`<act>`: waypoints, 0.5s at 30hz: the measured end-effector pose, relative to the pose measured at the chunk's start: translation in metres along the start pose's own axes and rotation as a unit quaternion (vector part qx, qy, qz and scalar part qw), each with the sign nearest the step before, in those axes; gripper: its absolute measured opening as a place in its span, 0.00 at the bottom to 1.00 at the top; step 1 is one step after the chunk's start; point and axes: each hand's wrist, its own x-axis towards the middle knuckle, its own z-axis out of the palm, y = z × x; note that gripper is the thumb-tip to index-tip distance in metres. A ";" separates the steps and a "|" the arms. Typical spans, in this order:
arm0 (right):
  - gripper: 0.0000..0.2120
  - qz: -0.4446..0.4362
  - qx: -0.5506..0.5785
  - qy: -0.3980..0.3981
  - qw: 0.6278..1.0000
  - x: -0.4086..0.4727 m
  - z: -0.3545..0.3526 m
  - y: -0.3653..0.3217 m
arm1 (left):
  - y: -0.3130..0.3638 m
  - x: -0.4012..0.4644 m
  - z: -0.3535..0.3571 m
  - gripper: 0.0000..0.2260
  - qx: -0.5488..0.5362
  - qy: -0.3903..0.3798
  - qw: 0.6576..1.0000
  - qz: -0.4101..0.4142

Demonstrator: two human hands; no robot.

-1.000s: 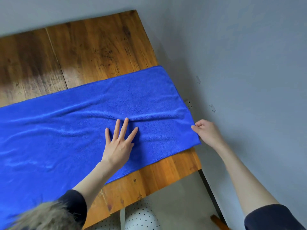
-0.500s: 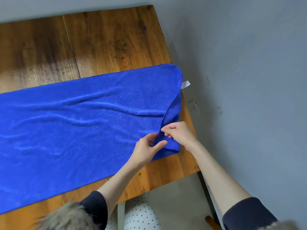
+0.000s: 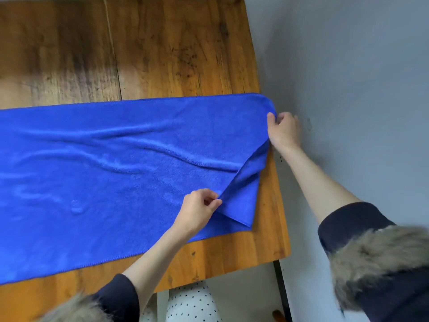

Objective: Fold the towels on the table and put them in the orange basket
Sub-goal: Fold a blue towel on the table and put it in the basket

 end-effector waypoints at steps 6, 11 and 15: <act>0.17 0.176 0.202 -0.021 0.963 0.026 0.007 -0.035 | -0.009 -0.002 -0.015 0.10 -0.012 -0.047 0.999 0.010; 0.07 0.230 0.376 -0.033 0.897 0.008 0.007 -0.053 | -0.024 -0.015 -0.044 0.09 -0.024 -0.046 0.998 0.025; 0.11 0.121 0.320 -0.007 0.940 -0.022 0.009 -0.082 | -0.043 -0.030 -0.086 0.08 -0.040 -0.023 0.999 0.006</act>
